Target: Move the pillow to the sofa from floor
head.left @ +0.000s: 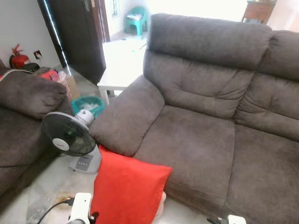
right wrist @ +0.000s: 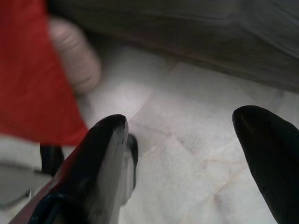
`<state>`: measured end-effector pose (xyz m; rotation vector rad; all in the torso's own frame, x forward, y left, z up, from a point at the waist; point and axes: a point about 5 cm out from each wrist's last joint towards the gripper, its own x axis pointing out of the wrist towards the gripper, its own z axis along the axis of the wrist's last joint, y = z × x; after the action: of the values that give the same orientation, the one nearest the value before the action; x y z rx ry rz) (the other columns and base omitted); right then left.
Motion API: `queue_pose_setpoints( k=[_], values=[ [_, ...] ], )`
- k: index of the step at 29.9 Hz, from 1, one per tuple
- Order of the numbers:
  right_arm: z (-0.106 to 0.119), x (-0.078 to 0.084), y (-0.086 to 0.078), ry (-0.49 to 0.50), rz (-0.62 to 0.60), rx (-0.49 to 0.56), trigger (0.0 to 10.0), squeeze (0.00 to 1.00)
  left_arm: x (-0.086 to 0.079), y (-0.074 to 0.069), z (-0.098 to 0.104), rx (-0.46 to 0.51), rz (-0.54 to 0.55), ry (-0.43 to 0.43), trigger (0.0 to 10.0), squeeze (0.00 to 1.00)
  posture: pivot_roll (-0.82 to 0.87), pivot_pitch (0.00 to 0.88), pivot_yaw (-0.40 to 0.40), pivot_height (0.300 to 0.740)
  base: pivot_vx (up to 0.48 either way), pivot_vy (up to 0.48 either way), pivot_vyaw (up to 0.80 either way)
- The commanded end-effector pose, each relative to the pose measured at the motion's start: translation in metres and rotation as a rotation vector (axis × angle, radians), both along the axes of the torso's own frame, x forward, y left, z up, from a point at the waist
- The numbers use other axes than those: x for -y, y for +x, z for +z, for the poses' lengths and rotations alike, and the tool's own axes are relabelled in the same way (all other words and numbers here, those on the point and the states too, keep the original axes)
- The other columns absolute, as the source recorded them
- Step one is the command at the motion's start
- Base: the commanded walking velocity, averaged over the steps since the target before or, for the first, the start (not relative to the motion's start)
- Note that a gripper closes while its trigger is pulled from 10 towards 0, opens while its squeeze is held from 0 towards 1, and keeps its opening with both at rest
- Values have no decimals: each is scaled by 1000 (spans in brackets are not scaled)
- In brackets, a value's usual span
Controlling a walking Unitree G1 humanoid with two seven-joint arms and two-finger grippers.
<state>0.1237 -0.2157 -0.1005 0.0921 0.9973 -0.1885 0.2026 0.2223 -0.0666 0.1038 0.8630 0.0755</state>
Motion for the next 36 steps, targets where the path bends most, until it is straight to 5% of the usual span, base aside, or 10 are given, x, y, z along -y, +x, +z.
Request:
queue_pose_setpoints(
  k=[1,20,36],
  values=[
    [-1,0,-3,-2,6,-12,10000,0,-4,-14,-7,-48,23,2,10000,0,52,7,-30,740,0,0,800],
    [-1,-1,-3,7,4,-11,10000,0,-5,-13,-6,-33,28,12,10000,0,57,0,-29,740,0,0,800],
    [-1,-2,-2,24,-21,3,10000,0,-5,-13,-6,-25,42,-1,10000,0,60,0,-28,740,0,0,0]
  ],
)
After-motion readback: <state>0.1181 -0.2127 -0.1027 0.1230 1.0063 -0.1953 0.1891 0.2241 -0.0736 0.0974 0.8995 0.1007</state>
